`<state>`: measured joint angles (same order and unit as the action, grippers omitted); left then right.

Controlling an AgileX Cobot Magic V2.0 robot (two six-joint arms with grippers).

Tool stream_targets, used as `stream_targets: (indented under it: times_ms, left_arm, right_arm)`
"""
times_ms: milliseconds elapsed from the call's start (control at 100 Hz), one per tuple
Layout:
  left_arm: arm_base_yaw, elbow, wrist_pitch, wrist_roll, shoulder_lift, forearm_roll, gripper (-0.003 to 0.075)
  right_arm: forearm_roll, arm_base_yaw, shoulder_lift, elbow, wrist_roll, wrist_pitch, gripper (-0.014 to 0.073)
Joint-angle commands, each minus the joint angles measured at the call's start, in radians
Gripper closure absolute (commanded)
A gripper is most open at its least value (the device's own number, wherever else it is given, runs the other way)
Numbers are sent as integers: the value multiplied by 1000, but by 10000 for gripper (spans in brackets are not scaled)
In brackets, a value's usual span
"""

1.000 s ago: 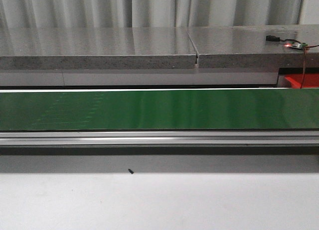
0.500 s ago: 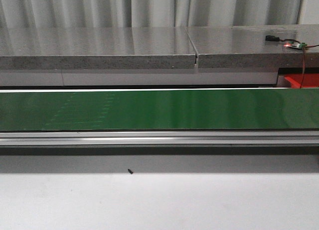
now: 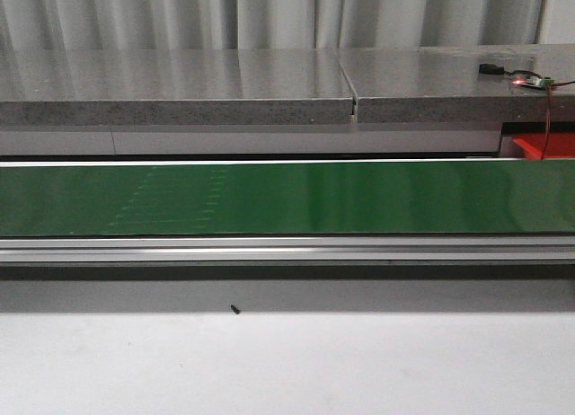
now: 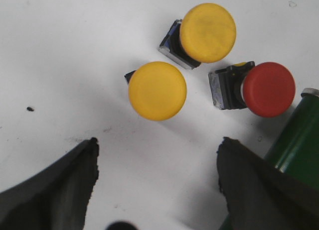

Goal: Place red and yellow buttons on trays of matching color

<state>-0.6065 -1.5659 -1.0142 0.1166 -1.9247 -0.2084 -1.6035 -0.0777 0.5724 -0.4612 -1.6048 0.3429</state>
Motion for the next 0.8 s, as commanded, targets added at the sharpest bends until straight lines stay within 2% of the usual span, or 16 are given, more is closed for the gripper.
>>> stream_targets:
  times_ms: [0,370,440,610,660,730,790]
  left_arm:
    - [7,-51,28,45,14,-14,225]
    - [9,-64,179,96,-71,-12,236]
    - [12,-64,186,106,-71,-12,291]
    - [12,-64,184,107,-71,-12,535]
    - [12,-64,184,107,-71,-15,587]
    - [12,-64,184,107,-71,-17,627]
    - [12,-64,182,107,-69,-26,628]
  right_arm:
    - [-31,0,-4,-26,-9,13,652]
    - [-31,0,-4,-26,-9,13,652]
    - [-31,0,-4,-26,-9,13,652]
    - [-31,0,-4,-26,-9,13,652]
    - [-31,0,-4,-26,-9,13,652]
    - [-31,0,-4,-26,-9,13,652]
    - [-31,0,-4,-26,-9,13,652]
